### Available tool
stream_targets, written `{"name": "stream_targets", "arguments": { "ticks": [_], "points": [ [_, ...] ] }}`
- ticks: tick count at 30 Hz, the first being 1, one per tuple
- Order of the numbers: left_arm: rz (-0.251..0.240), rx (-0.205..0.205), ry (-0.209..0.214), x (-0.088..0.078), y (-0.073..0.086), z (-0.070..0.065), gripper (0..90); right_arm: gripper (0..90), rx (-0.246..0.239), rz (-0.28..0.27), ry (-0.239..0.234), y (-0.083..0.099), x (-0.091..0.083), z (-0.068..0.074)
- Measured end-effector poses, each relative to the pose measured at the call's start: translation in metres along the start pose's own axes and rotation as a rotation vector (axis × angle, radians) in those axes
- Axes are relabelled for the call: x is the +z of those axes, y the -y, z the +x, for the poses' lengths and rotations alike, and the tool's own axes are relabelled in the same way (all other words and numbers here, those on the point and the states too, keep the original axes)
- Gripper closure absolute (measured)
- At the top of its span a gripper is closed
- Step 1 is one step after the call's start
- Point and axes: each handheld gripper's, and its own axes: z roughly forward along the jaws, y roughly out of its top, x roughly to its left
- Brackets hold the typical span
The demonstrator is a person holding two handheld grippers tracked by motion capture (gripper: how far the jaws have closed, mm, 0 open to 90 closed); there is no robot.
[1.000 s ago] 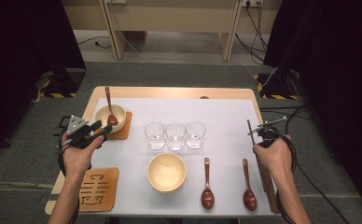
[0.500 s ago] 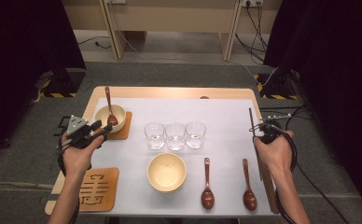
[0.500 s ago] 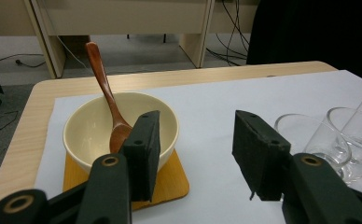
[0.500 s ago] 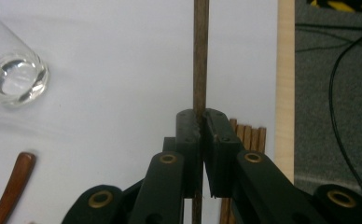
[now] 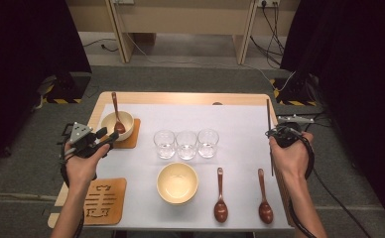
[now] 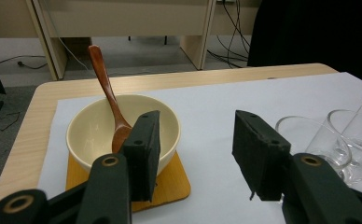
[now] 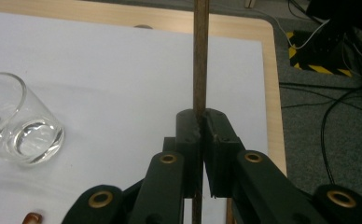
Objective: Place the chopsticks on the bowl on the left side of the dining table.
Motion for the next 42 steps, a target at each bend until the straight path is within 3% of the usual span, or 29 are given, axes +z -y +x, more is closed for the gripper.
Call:
{"name": "stream_targets", "arguments": {
  "ticks": [8,18,30,42],
  "points": [
    [-0.002,0.002,-0.003,-0.001,0.0,0.0,50.9,85.1,-0.008,-0.089,0.003,-0.005,0.0,0.004],
    [-0.002,0.005,-0.003,-0.001,0.0,-0.001,50.9,85.1,-0.051,-0.273,-0.01,-0.014,0.0,0.013],
    [-0.011,0.007,-0.009,-0.002,-0.001,0.0,50.9,85.1,-0.054,-0.347,-0.052,-0.024,0.008,0.026],
    [-0.019,0.009,-0.01,-0.003,-0.001,-0.001,50.8,85.1,-0.056,-0.423,-0.05,-0.034,0.014,0.037]
  ]
}}
